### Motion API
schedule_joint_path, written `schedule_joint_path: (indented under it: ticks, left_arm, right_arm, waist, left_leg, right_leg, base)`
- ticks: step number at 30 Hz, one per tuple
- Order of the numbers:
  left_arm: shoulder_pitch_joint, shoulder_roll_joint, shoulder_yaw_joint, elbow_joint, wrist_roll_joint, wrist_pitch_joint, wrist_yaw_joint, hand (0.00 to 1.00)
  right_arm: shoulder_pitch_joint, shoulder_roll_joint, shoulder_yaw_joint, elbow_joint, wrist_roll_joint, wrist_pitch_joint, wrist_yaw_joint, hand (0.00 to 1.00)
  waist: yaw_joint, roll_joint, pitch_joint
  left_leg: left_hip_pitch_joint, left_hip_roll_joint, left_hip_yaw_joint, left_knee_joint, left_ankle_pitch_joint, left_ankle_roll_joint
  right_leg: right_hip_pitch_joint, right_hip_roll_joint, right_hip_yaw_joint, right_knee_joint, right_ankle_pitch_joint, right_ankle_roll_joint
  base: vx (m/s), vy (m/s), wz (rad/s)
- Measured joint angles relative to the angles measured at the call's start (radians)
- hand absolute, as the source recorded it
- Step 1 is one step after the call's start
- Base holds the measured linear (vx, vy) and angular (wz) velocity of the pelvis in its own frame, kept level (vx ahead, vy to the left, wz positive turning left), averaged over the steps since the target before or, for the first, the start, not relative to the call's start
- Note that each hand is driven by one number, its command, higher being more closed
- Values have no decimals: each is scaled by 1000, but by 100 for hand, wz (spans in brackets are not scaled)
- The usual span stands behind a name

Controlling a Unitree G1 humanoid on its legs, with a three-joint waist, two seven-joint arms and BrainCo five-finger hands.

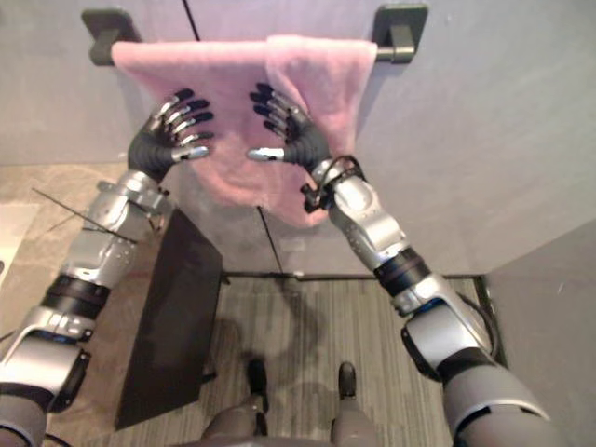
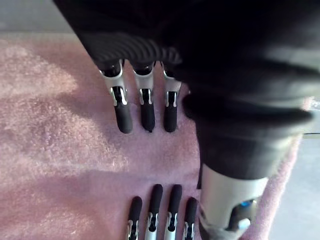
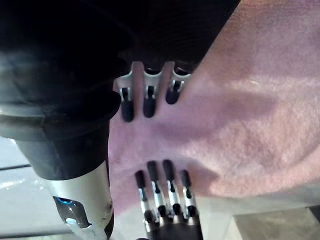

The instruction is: Organize washtable

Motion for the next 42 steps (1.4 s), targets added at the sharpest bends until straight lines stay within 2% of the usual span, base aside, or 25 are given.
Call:
schedule_joint_path:
  ticks: [8, 22, 27, 31, 33, 42]
  left_arm:
    - [-31, -17, 6, 52, 1, 1, 13, 0]
    - [-24, -38, 84, 107, 23, 9, 23, 0]
    - [-21, -38, 104, 108, 34, 9, 37, 0]
    - [-14, -38, 124, 108, 39, 9, 37, 0]
    - [3, -38, 144, 108, 39, 9, 39, 0]
    - [39, -38, 183, 107, 39, 9, 39, 0]
  right_arm:
    - [-40, 1, -30, 44, -3, 1, 2, 0]
    - [-39, -9, -53, 73, -21, 2, 11, 0]
    - [-23, -41, -73, 73, -21, 2, 24, 0]
    - [-6, -41, -77, 73, -21, 2, 26, 0]
    - [16, -41, -89, 73, -21, 2, 26, 0]
    - [80, -47, -119, 71, -21, 2, 27, 0]
  waist:
    - [-2, 1, 32]
    - [-8, -1, 34]
    - [-11, -6, 37]
    - [-15, -7, 38]
    - [-26, -8, 38]
    - [-33, -15, 42]
  left_leg:
    - [1, 0, 17, 0, 2, 1]
    - [15, 2, 46, -1, 5, 4]
    - [16, 2, 49, -1, 6, 3]
    - [17, 2, 49, -1, 6, 3]
    - [23, 2, 49, -1, 6, 3]
    - [39, 5, 49, -1, 6, 3]
  right_leg:
    - [-10, 1, 20, -1, 9, 1]
    - [-14, 3, 47, -1, 21, 0]
    - [-15, 3, 49, -1, 23, -1]
    - [-15, 3, 49, -1, 24, 1]
    - [-7, 3, 48, -2, 24, 1]
    - [10, 5, 48, -7, 25, 1]
  base:
    - [0, -3, -6]
    - [6, -10, -6]
    - [0, -8, -1]
    - [0, 0, 0]
    - [0, 0, 0]
    - [1, -3, 0]
